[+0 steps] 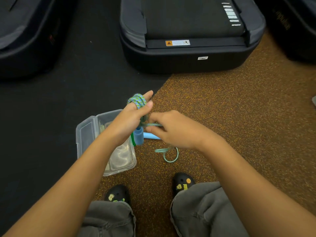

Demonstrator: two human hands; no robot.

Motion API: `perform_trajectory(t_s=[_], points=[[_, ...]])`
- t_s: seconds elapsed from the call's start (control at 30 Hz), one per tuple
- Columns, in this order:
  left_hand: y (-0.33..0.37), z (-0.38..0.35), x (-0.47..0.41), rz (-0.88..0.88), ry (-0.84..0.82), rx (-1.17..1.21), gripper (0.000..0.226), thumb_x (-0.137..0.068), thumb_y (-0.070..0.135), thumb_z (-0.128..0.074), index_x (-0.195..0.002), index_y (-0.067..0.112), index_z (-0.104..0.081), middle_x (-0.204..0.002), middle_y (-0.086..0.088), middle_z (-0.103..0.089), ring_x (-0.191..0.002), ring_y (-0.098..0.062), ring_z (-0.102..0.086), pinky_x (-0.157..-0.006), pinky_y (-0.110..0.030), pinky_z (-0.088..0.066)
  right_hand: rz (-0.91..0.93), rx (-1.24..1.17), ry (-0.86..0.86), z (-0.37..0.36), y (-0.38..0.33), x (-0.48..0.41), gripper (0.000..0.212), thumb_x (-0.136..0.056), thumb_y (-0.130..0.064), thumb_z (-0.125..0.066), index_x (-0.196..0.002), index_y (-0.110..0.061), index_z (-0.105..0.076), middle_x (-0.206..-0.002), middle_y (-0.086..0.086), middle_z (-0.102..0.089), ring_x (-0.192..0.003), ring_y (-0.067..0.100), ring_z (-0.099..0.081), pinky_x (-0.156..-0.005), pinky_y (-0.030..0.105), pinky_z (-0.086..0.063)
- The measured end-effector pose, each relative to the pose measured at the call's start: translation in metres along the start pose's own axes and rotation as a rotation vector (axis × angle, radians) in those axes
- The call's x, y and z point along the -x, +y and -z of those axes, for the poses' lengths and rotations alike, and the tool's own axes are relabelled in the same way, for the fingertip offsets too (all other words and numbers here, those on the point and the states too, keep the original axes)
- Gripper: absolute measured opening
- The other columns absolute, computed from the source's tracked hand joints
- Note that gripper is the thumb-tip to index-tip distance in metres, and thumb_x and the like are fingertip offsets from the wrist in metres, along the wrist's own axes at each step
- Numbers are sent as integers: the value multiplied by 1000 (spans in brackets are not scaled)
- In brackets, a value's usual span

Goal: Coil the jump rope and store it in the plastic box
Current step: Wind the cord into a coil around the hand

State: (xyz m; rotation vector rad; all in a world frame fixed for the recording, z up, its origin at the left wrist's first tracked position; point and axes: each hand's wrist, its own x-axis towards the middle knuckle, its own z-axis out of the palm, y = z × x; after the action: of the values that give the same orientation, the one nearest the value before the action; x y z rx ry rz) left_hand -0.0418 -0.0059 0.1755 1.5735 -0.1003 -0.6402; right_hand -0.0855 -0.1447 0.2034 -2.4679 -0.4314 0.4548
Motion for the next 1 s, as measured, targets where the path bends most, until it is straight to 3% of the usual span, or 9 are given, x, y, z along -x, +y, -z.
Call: perform_trajectory(t_s=[0.1,0.23,0.37,0.5,0.6,0.7,0.77,0.9,1.0], points=[[-1,-3,2,27,-84,36,29,-97,25,-39,-120,18,-55,-115,-1,-64,-105,-6,-60,-94,-26,-46,52,-47,111,12,4,0,19,-91,-32,-53,-96,-15,-62,-73,-14,-51,-66,5,-45,-65,24,-32],[10,-7,10,55,-291,26,57,-88,51,-30,-95,9,-68,-88,-7,-72,-88,-16,-67,-84,-25,-50,58,-176,281,28,12,0,24,-79,-36,-68,-81,-14,-59,-68,-11,-55,-62,3,-48,-62,22,-39],[18,-8,15,91,-439,41,69,-83,66,-21,-74,15,-67,-50,0,-54,-55,-16,-51,-65,-23,-50,89,-310,329,34,13,1,34,-73,-33,-74,-77,-7,-53,-55,-10,-44,-49,4,-38,-50,14,-31],[17,-6,17,66,-509,216,57,-72,71,-45,-61,17,-58,-39,10,-38,-39,-8,-39,-60,-24,-48,73,-419,321,32,19,-5,35,-77,-34,-70,-77,-4,-53,-54,-10,-34,-46,3,-29,-47,13,-24],[16,-4,15,22,-492,415,44,-76,58,-55,-58,18,-53,-36,13,-37,-34,-3,-37,-55,-21,-45,24,-440,295,27,23,-11,33,-87,-37,-57,-77,-6,-56,-56,-8,-37,-51,2,-30,-51,18,-27],[20,-1,12,7,-393,616,41,-85,47,-42,-57,19,-54,-35,13,-38,-34,-2,-37,-52,-19,-44,-14,-290,234,19,25,-15,25,-95,-34,-44,-78,-20,-55,-60,-12,-45,-56,-1,-41,-55,16,-31],[23,0,11,-18,-285,741,40,-86,41,-38,-59,19,-56,-37,10,-39,-36,-3,-37,-53,-18,-45,-41,-171,164,14,26,-16,20,-97,-28,-41,-78,-24,-48,-64,-11,-47,-61,2,-45,-59,23,-31],[25,5,7,-113,-79,857,27,-89,27,-42,-96,14,-64,-64,9,-61,-57,-3,-56,-71,-19,-51,-105,-48,-30,-2,22,-17,11,-97,-21,-40,-96,-11,-45,-91,14,-59,-78,24,-49,-66,32,-36],[20,10,2,-141,47,707,35,-92,17,-40,-123,11,-53,-97,5,-71,-84,-3,-67,-88,-19,-50,-70,15,-103,-12,12,-17,9,-98,-20,-38,-98,-11,-42,-105,21,-59,-87,30,-52,-69,33,-35]])
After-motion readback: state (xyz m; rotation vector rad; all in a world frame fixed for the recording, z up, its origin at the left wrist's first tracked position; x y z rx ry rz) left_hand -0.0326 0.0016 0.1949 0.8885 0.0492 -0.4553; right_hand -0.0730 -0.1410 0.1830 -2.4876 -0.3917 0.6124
